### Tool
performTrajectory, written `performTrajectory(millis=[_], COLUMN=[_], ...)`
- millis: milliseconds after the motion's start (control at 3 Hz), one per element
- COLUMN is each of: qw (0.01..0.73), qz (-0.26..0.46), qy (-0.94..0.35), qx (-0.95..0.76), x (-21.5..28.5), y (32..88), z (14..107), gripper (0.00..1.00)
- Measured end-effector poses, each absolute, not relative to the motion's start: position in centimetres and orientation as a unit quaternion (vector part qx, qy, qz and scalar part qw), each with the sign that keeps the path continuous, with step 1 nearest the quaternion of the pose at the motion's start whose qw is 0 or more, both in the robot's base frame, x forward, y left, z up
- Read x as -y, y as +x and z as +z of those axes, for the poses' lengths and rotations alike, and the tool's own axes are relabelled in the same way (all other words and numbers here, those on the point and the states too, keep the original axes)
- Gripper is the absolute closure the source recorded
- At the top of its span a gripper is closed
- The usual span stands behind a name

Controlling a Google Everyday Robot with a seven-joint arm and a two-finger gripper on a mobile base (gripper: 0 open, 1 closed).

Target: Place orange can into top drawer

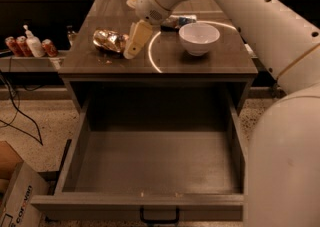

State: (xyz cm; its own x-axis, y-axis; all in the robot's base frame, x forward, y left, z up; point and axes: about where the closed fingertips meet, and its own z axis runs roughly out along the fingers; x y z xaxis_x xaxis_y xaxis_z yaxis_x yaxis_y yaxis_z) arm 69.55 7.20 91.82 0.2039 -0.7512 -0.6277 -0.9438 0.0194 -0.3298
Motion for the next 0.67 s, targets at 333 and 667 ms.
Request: performTrajectory(millis=[333, 667], qw=[0.361, 0.355], qz=[0.159, 0.177], qy=[-0.687, -0.685], qx=[-0.610, -0.611], x=[-9.5, -11.4], y=[71.7, 73.2], z=[90.5, 89.3], gripper=[0.00, 0.00])
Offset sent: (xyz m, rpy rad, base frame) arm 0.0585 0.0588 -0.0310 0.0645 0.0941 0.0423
